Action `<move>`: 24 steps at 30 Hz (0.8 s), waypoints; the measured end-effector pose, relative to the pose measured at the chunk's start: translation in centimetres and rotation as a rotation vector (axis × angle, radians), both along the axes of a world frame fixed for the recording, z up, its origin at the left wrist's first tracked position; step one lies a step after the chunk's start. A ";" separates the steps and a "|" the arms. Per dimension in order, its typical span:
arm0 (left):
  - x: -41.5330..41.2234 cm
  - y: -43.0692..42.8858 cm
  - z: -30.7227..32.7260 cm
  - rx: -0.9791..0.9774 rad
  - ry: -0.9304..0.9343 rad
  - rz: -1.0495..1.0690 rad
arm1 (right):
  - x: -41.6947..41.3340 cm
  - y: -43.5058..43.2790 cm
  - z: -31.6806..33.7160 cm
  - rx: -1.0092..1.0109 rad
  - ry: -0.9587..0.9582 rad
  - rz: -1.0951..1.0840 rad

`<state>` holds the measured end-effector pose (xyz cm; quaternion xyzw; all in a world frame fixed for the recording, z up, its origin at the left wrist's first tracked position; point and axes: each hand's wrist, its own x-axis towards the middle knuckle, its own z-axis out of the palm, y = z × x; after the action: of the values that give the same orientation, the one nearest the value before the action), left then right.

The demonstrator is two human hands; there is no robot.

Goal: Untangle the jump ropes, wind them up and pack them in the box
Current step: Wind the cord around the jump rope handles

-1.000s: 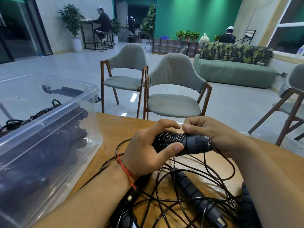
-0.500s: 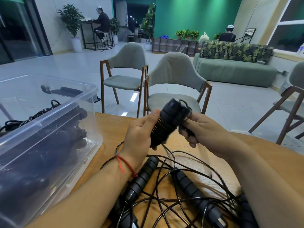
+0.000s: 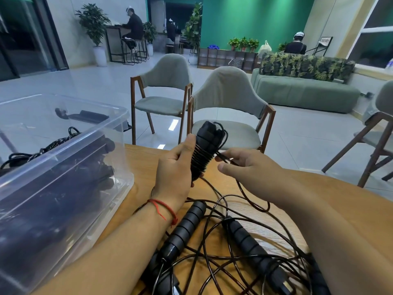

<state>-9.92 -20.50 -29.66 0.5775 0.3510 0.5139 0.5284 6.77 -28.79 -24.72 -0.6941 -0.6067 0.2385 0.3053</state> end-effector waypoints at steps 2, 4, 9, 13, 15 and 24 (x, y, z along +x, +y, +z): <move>0.3 0.0 -0.5 0.127 0.080 0.058 | -0.5 -0.2 0.1 -0.006 -0.073 -0.002; 0.5 0.4 -1.1 0.220 0.180 0.119 | -0.8 -0.2 0.3 -0.013 -0.095 -0.001; 0.2 0.8 -1.7 0.359 0.409 0.171 | -1.3 -0.1 0.4 0.026 -0.070 0.040; 0.3 0.6 -1.5 0.530 0.670 0.236 | -1.7 -0.6 1.0 0.066 -0.023 0.030; 0.2 0.6 -1.4 0.544 0.729 0.246 | -1.7 -0.7 1.3 0.081 -0.015 -0.020; 0.3 -0.5 -1.2 0.690 0.896 0.166 | -1.6 -1.2 2.3 0.069 -0.121 -0.086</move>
<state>-9.67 -21.02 -30.89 0.8487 0.3968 0.3433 0.0668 5.22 -30.00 -22.38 -0.7218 -0.6015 0.1616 0.3018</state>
